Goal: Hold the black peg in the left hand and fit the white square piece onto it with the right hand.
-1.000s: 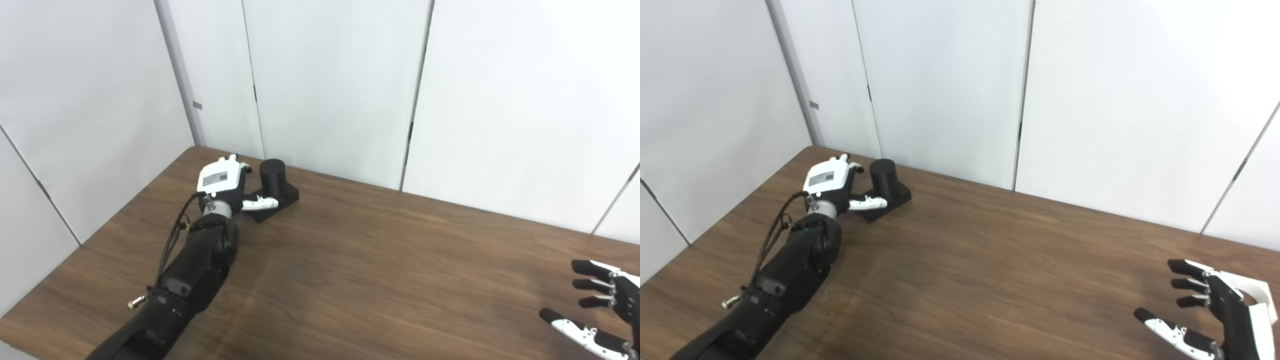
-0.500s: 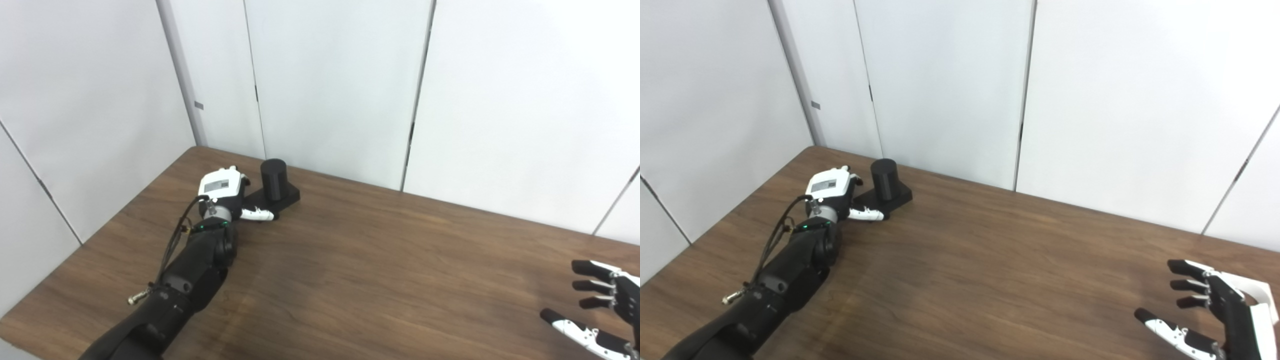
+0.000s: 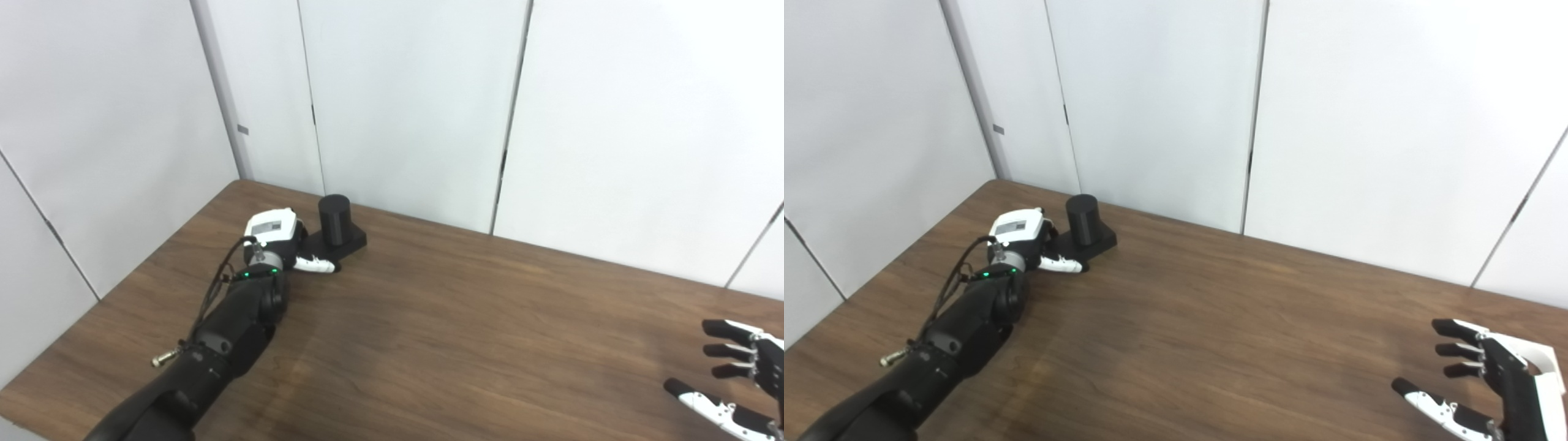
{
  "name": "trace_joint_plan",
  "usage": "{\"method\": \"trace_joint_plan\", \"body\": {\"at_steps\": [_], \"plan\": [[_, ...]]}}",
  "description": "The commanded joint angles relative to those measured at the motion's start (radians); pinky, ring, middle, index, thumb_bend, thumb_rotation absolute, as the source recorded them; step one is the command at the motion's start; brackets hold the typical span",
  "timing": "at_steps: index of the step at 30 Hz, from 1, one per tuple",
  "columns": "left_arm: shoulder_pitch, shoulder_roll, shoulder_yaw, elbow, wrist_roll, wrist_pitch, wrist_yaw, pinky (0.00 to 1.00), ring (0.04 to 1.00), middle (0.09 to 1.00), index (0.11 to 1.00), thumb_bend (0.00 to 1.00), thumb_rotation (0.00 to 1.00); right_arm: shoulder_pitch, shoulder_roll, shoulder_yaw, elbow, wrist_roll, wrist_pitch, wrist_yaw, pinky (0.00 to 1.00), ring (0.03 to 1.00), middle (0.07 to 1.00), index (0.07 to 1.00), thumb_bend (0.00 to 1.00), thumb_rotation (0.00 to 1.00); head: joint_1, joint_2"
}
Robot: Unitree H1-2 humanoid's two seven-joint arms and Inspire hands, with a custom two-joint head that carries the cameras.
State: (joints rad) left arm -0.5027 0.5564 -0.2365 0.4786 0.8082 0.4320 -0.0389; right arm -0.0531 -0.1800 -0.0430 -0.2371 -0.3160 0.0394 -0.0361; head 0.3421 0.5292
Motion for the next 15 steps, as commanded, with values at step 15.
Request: {"method": "trace_joint_plan", "body": {"at_steps": [15], "plan": [[-0.019, 0.074, -0.069, -0.022, -0.119, -0.166, -0.177, 0.61, 0.806, 0.792, 0.492, 0.54, 0.10, -0.012, -0.008, -0.014, -0.051, 0.017, -0.005, -0.001, 0.50, 0.627, 0.713, 0.666, 0.54, 0.00, -0.006, 0.016]]}}
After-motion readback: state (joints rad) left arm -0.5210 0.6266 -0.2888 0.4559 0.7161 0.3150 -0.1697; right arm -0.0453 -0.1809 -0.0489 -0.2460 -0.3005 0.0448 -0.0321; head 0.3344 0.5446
